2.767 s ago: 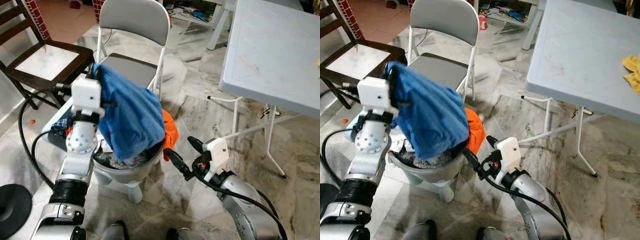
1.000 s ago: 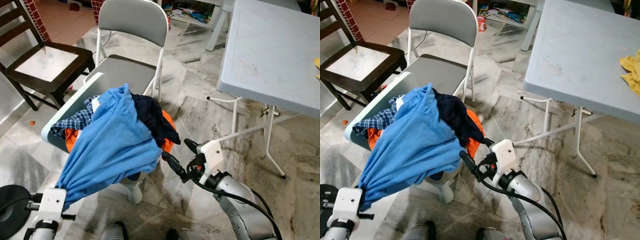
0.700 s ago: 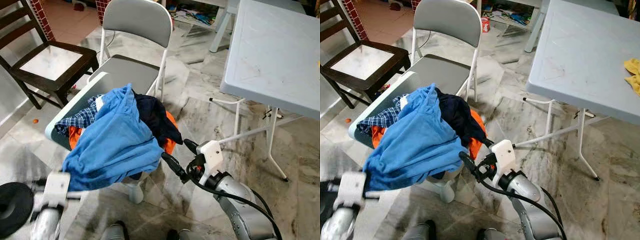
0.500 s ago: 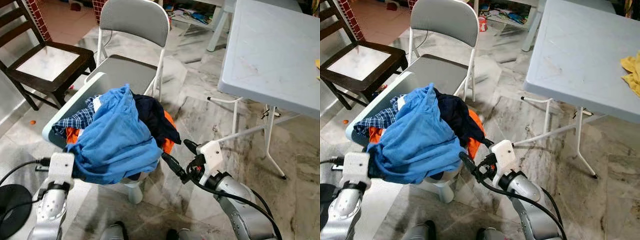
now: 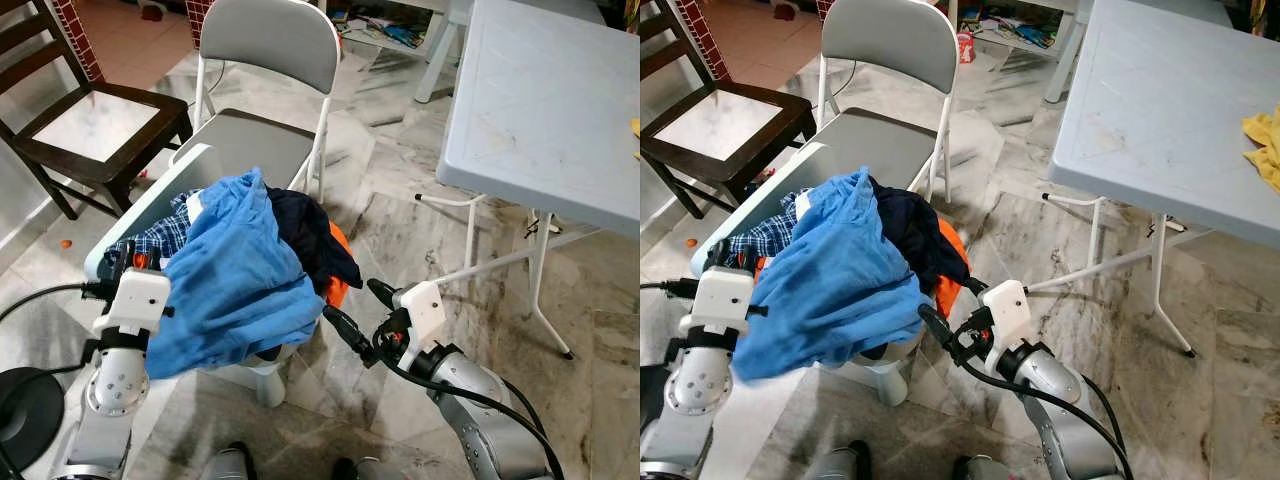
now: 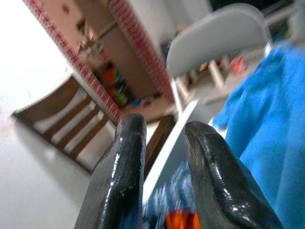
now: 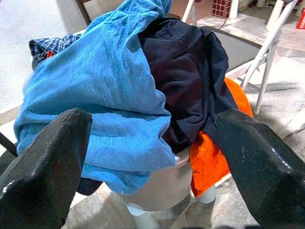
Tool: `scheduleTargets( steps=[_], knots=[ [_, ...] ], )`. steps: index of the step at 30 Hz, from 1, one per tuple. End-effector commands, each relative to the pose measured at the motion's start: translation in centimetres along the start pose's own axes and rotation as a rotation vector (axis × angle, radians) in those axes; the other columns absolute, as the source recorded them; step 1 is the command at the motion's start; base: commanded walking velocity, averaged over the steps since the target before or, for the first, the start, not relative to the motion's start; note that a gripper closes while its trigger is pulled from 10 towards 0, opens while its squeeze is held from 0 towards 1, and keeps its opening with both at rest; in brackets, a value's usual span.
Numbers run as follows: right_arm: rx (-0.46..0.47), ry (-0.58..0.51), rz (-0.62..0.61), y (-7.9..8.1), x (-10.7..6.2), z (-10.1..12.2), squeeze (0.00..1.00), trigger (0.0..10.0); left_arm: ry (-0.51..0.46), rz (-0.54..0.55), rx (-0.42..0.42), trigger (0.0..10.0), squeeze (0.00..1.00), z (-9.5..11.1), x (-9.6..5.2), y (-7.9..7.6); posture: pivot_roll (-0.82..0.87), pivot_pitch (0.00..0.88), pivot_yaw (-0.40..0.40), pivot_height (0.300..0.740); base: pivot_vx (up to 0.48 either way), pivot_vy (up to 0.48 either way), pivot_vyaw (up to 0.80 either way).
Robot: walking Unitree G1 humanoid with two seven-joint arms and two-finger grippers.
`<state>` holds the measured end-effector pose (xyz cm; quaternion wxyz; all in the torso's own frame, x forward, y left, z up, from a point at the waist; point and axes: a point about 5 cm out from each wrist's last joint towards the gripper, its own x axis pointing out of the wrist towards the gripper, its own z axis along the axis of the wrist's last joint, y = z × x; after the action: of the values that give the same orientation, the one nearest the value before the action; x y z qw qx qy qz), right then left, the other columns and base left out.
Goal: Hang hanger
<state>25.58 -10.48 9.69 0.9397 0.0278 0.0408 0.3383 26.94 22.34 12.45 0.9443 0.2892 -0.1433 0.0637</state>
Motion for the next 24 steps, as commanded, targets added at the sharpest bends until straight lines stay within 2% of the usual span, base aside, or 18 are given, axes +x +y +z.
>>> scheduleTargets(
  steps=[1,2,3,6,10,11,17,18,22,24],
  knots=[
    [0.000,0.012,-0.004,0.0,-0.2,-0.3,0.00,10.0,-0.055,-0.067,-0.053,10.0,1.00,1.1,0.1,-1.0,0.03,0.192,-0.069,0.740,0.000,0.000,0.00],
    [0.000,0.012,-0.002,0.1,-0.2,-0.3,0.00,10.0,-0.095,-0.118,-0.101,10.0,1.00,2.0,0.5,-1.8,0.03,0.192,-0.069,0.740,0.000,0.000,0.00],
    [0.000,0.011,-0.002,0.1,-0.1,-0.3,0.00,10.0,-0.104,-0.126,-0.104,10.0,1.00,2.2,0.6,-2.0,0.03,0.193,-0.071,0.740,0.000,0.000,0.00],
    [-0.002,0.011,0.005,0.2,-0.1,-0.3,0.00,10.0,-0.037,-0.160,-0.195,10.0,1.00,1.6,1.2,-3.4,0.03,0.195,-0.070,0.740,0.000,0.000,0.00],
    [-0.003,0.012,0.007,0.3,-0.1,-0.3,0.00,10.0,0.000,-0.171,-0.218,10.0,1.00,1.3,1.7,-3.8,0.02,0.199,-0.070,0.740,0.000,0.000,0.00],
    [-0.004,0.014,0.006,0.3,-0.2,-0.3,0.00,10.0,0.039,-0.192,-0.261,10.0,1.00,0.9,2.3,-4.3,0.01,0.201,-0.069,0.740,0.000,0.000,0.00],
    [-0.005,0.018,0.003,0.4,-0.5,-0.4,0.00,10.0,0.148,-0.228,-0.354,10.0,1.00,-0.3,3.6,-5.3,0.00,0.207,-0.063,0.740,0.000,0.000,0.00],
    [-0.006,0.019,0.001,0.4,-0.6,-0.4,0.00,10.0,0.172,-0.247,-0.395,10.0,1.00,-0.6,4.0,-5.5,-0.01,0.208,-0.063,0.740,0.000,0.000,0.00],
    [-0.008,0.021,-0.005,0.5,-0.7,-0.4,0.00,10.0,0.209,-0.251,-0.455,10.0,1.00,-1.0,5.0,-5.5,-0.02,0.207,-0.058,0.740,0.000,0.000,0.00],
    [-0.010,0.021,-0.009,0.5,-0.8,-0.4,0.00,10.0,0.223,-0.242,-0.522,10.0,1.00,-1.0,5.8,-5.4,-0.02,0.208,-0.056,0.740,0.000,0.000,0.00]
  ],
)
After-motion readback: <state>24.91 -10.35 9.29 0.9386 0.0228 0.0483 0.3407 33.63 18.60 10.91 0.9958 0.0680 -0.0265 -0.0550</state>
